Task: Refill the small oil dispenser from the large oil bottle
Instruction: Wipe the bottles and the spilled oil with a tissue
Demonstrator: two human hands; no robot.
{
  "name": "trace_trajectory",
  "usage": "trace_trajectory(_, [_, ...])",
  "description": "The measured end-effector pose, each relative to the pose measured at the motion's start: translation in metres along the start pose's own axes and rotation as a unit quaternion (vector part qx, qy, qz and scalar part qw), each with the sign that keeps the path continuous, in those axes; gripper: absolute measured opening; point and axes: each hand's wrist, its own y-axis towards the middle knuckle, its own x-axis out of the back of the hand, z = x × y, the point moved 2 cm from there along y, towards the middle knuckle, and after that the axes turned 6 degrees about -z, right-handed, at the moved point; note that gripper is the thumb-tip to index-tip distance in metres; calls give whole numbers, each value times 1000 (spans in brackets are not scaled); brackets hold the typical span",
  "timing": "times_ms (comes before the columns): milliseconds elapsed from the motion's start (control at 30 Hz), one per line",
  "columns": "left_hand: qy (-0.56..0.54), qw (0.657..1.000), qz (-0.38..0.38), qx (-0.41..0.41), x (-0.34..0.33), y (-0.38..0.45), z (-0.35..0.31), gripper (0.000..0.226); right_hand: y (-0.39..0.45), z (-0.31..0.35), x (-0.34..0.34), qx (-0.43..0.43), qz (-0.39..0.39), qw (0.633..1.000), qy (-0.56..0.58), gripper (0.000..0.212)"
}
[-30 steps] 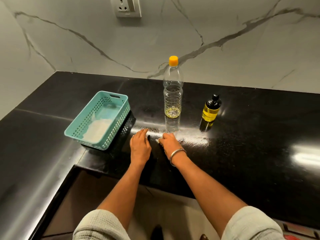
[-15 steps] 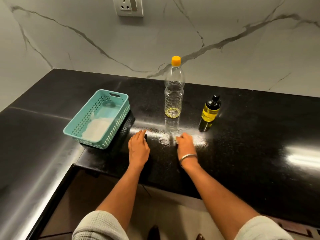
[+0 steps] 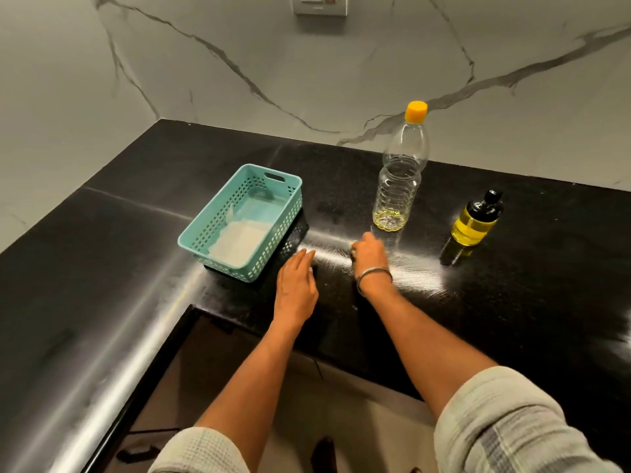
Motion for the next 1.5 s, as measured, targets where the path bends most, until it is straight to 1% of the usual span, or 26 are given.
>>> trace_trajectory(33, [1,1000,-1,-4,0,1,2,43,-8,16,-10,18,34,999,28,17])
trace_trajectory(67, [1,1000,-4,-8,0,2,3,43,-17,31,-18,49,67,996,39,20])
trace_trajectory(133, [3,1000,-9,-11,1,5,6,43,-34,44,-26,112,81,990,17,24])
trace_trajectory(167, [5,1000,-13,-9,1,7,7,43,-41,45,-25,129,98,987,12,25])
trace_trajectory(233, [14,1000,-19,-7,1,9,3,42,-46,34,-14,130,89,987,20,35])
trace_trajectory(300, [23,999,-16,-17,-4,9,-8,42,-41,9,-2,106,42,993,35,40])
trace_trajectory(400, [17,999,-1,-33,-15,4,-28,42,-36,-39,20,53,-3,999,11,21])
trace_trajectory(533, [2,999,25,-45,-34,-8,-57,43,-42,-122,62,-18,-85,994,-68,20])
trace_trajectory(633, [-6,998,35,-59,-41,-13,-74,44,-51,-170,94,-76,-124,984,-103,19])
trace_trajectory(733, [-3,998,31,-63,-39,-14,-76,45,-56,-190,111,-128,-153,976,-92,22])
trace_trajectory(833, [4,999,25,-48,-34,-13,-67,44,-57,-173,105,-157,-158,972,-73,22])
trace_trajectory(867, [7,999,22,-44,-31,-13,-63,44,-57,-160,98,-142,-156,975,-72,22])
trace_trajectory(933, [15,999,16,-39,-26,-14,-56,43,-60,-127,79,-84,-139,984,-79,27])
trace_trajectory(1067, [30,999,-5,-23,-17,-14,-40,43,-76,-58,25,22,-53,998,-32,38])
trace_trajectory(1167, [39,999,-20,1,-13,-10,-33,43,-91,-29,1,116,-16,993,-16,27])
trace_trajectory(1233, [40,999,-25,3,-13,-9,-33,43,-94,-34,1,142,11,989,-29,23])
trace_trajectory(1267, [39,999,-24,2,-14,-9,-35,43,-92,-42,6,135,2,990,-32,24])
trace_trajectory(1367, [32,999,-11,-3,-23,-12,-45,43,-83,-85,30,55,-60,996,-39,31])
trace_trajectory(1500, [15,1000,7,-17,-39,-22,-67,43,-82,-156,76,-27,-125,989,-73,25])
